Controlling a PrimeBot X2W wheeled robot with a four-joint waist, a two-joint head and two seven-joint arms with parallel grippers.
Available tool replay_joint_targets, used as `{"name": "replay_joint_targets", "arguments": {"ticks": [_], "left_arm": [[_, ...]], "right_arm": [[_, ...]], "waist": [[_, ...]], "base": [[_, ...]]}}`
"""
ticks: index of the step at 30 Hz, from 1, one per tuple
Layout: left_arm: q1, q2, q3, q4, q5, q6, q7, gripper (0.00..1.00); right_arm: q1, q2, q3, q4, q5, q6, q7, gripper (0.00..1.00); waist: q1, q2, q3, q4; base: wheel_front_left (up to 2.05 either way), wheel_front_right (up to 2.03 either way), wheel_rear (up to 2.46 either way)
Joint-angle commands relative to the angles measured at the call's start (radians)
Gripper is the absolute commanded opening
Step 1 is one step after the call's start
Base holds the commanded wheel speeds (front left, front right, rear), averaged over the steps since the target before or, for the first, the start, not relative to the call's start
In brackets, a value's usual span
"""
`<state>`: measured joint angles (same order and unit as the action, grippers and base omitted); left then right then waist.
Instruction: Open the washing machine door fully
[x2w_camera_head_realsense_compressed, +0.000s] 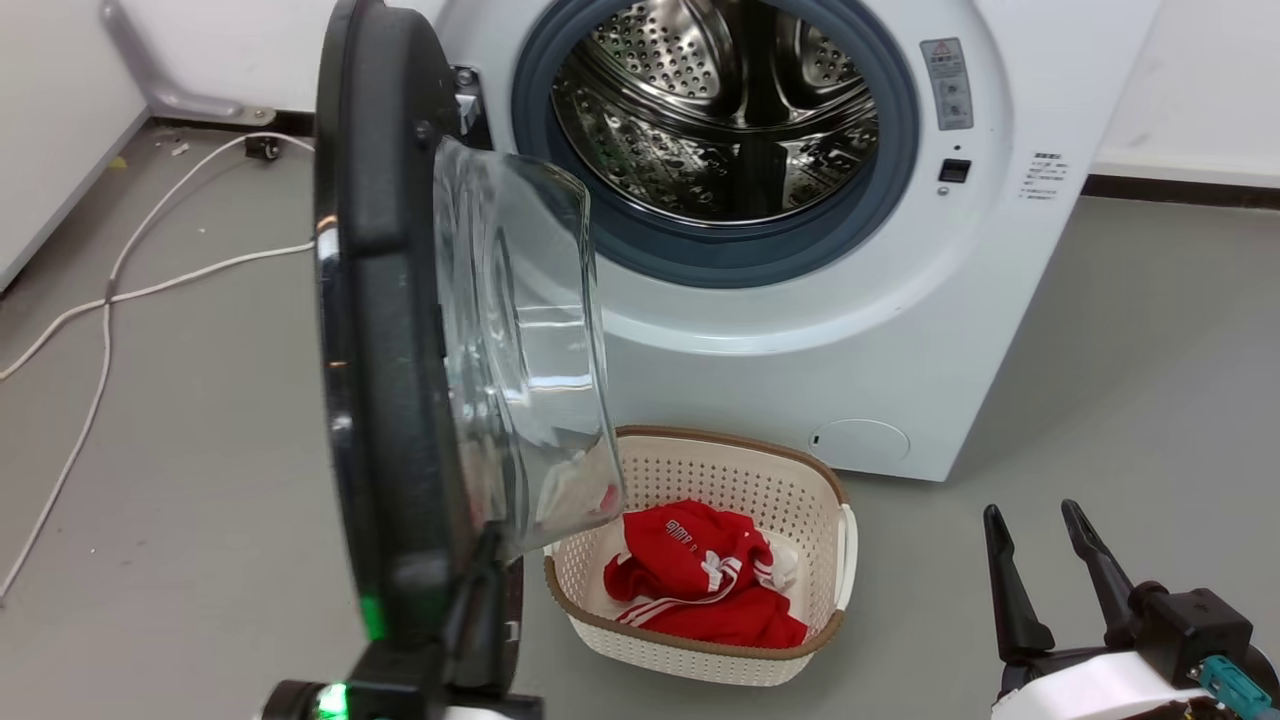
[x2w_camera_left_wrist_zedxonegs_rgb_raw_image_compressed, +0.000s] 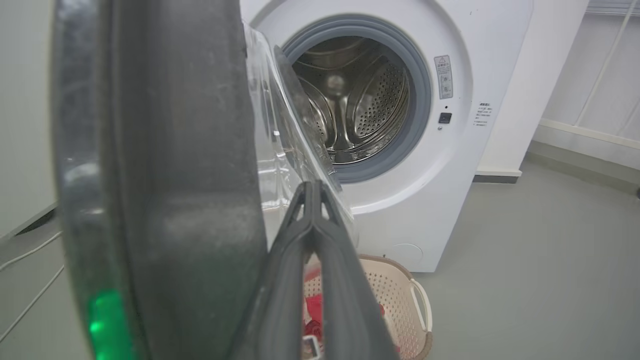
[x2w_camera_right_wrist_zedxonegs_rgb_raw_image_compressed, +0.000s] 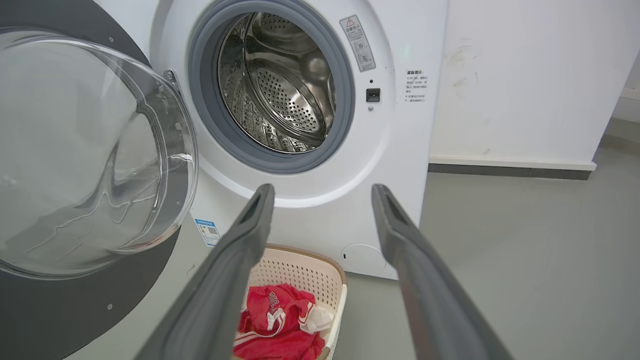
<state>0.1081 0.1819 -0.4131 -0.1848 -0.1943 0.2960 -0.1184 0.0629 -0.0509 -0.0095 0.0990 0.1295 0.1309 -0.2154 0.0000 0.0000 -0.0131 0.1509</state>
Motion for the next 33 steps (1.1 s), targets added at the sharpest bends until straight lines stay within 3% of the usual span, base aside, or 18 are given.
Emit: {"name": "replay_joint_targets", "arguments": {"ticks": [1,14,26,33], "left_arm": [[0.022,0.025,0.036,-0.026,0.004,0.024,0.006,0.00],[0.052,0.141,0.262,-0.084,-0.060,0.082,0.003,0.00],[-0.023,0.270,0.497,0.080,-0.181,0.044,-0.055,0.00],[-0.115,0.341,0.582,0.249,-0.243,-0.026,-0.106,0.00]], "right_arm": [[0.014,0.001,-0.001,-0.003,-0.002,0.000,-0.003,1.00],[-0.008,0.001,0.015,-0.007,0.001,0.000,0.000,1.00],[-0.037,0.001,0.018,-0.029,-0.018,0.000,0.016,1.00],[-0.060,0.001,0.019,-0.045,-0.046,0.000,0.022,1.00]], "waist": [[0.0000,0.0000,0.003,0.014],[0.0000,0.0000,0.023,0.035],[0.0000,0.0000,0.081,0.003],[0.0000,0.0000,0.128,-0.009]], "base": [[0.00,0.00,0.00],[0.00,0.00,0.00],[0.00,0.00,0.00],[0.00,0.00,0.00]]}}
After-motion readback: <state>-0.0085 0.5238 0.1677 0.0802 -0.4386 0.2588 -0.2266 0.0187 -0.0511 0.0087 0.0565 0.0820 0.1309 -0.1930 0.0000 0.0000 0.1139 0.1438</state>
